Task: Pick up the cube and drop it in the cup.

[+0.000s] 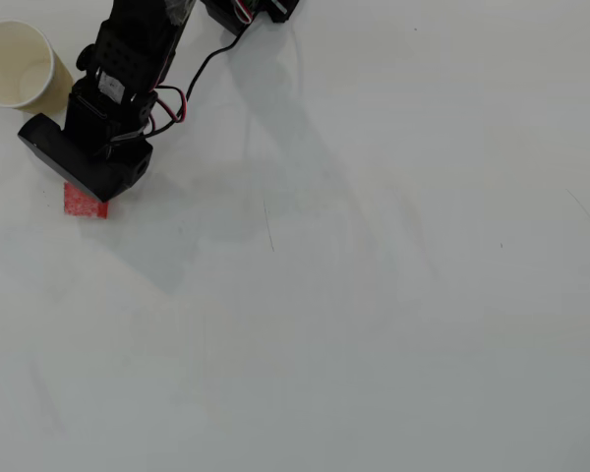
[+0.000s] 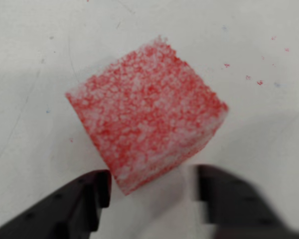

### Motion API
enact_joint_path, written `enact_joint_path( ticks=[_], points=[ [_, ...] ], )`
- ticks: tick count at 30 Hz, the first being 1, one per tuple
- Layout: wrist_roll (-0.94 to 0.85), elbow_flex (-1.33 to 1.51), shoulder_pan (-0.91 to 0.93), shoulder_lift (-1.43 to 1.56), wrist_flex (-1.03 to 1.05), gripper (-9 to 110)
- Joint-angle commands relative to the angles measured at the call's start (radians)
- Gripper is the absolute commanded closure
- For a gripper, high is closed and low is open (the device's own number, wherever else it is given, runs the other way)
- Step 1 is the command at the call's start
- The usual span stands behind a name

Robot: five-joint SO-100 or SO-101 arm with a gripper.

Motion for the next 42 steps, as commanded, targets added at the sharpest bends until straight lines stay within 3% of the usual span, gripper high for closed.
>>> enact_joint_path(
  ticks=[1, 6, 42],
  points=[
    [0.002, -0.124, 0.002, 0.049, -0.032, 77],
    [0.0, -0.126, -0.011, 0.051, -0.035, 66],
    [0.0, -0.301, -0.058, -0.083, -0.037, 66]
  ],
)
